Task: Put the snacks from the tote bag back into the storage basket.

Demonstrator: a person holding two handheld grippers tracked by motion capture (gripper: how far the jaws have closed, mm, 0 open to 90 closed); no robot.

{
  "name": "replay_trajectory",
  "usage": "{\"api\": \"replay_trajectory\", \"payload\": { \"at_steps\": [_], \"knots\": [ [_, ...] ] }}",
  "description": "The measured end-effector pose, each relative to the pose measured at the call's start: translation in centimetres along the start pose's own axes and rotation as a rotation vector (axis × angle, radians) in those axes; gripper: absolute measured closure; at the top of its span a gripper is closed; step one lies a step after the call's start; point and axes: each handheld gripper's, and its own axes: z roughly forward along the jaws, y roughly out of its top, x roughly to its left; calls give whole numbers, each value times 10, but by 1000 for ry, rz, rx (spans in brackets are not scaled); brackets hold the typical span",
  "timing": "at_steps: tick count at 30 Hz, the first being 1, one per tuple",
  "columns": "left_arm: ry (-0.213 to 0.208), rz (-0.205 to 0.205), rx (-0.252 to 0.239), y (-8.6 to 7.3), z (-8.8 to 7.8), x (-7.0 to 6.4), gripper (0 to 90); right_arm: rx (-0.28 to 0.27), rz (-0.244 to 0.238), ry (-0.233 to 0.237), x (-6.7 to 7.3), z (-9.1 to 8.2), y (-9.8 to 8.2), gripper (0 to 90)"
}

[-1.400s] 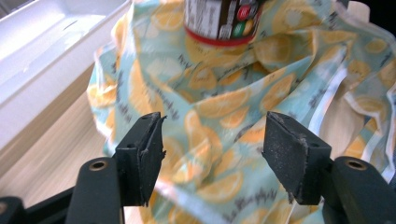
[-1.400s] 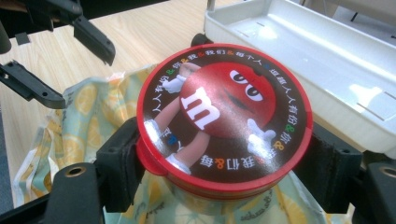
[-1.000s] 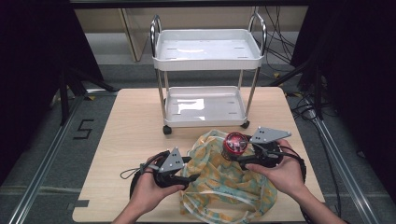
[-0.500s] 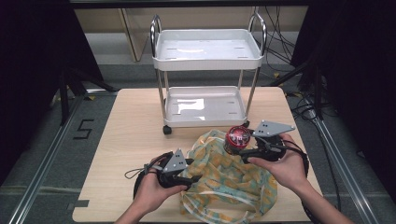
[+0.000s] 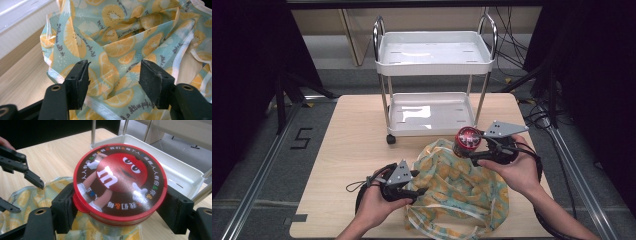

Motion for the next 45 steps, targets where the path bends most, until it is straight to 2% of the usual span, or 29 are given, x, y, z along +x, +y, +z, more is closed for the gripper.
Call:
{"api": "replay_trajectory", "payload": {
  "at_steps": [1,2,3,7,8,11,12,13,14,15,22,23,24,25,30,32,37,40,41,43,45],
  "knots": [
    [-11,1,7,0,0,0,402,19,9,3,0,-1,1,261],
    [-16,0,11,1,0,0,401,16,-9,5,-3,1,1,261],
    [-7,-2,4,0,0,0,401,7,4,-9,-2,2,1,261],
    [-5,-6,5,0,0,0,402,-1,-3,-17,-6,4,3,261],
    [-6,-10,2,0,0,0,402,18,8,-12,-6,4,4,261],
    [1,7,13,0,-1,1,401,9,-12,-16,-12,5,8,261],
    [-8,7,14,0,-1,2,401,11,-6,-17,-12,6,8,261],
    [-10,-12,-2,0,0,1,401,-5,-16,-29,-14,8,9,261],
    [-10,-12,-2,0,0,1,400,-5,-16,-29,-14,8,9,261],
    [-1,-12,-4,0,0,0,400,13,5,-28,-15,8,9,261],
    [7,-14,-5,0,-1,0,399,19,24,-34,-21,13,9,261],
    [4,15,-3,1,-1,3,399,21,23,-41,-22,14,9,261],
    [4,15,-3,1,-1,3,399,21,23,-41,-22,14,9,261],
    [5,-20,-4,1,-1,1,399,11,16,-50,-24,17,9,261],
    [6,-17,-2,1,-1,1,399,25,17,-54,-27,19,9,261],
    [7,5,-2,1,-1,2,400,3,21,-69,-28,22,8,261],
    [10,-8,1,1,0,1,401,27,23,-60,-31,25,8,261],
    [9,-14,-7,1,0,1,401,22,10,-55,-32,27,9,261],
    [10,5,-9,2,-1,2,401,14,28,-69,-31,29,9,261],
    [4,-14,-3,2,-1,1,401,23,9,-68,-33,30,10,261],
    [5,-11,-2,2,-1,1,401,19,20,-75,-32,33,11,261]
  ]
}}
